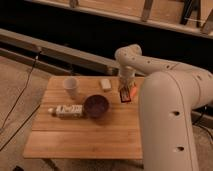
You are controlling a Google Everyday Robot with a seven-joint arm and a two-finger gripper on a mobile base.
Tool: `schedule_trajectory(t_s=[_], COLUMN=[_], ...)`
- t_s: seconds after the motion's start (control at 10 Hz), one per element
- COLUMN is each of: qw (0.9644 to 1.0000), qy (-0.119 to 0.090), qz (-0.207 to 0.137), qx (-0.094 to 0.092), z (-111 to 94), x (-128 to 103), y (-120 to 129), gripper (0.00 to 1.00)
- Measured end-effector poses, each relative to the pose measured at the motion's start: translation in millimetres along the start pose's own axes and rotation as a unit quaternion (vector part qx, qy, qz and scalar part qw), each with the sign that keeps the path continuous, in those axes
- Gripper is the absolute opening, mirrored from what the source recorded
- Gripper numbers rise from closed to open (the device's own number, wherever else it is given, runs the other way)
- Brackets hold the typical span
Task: Place the eraser on the white sponge
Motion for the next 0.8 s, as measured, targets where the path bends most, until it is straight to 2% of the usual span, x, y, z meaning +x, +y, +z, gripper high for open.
schedule_trajectory(t_s=[0.4, 0.8], qw=[0.9995, 0.9987], qy=[-0.021, -0.031], qz=[-0.022, -0.040], qx=[0.006, 0.003], z=[-16.6, -16.0], x=[-34.7, -58.9], y=[14.3, 28.0], gripper=[0.00, 0.00])
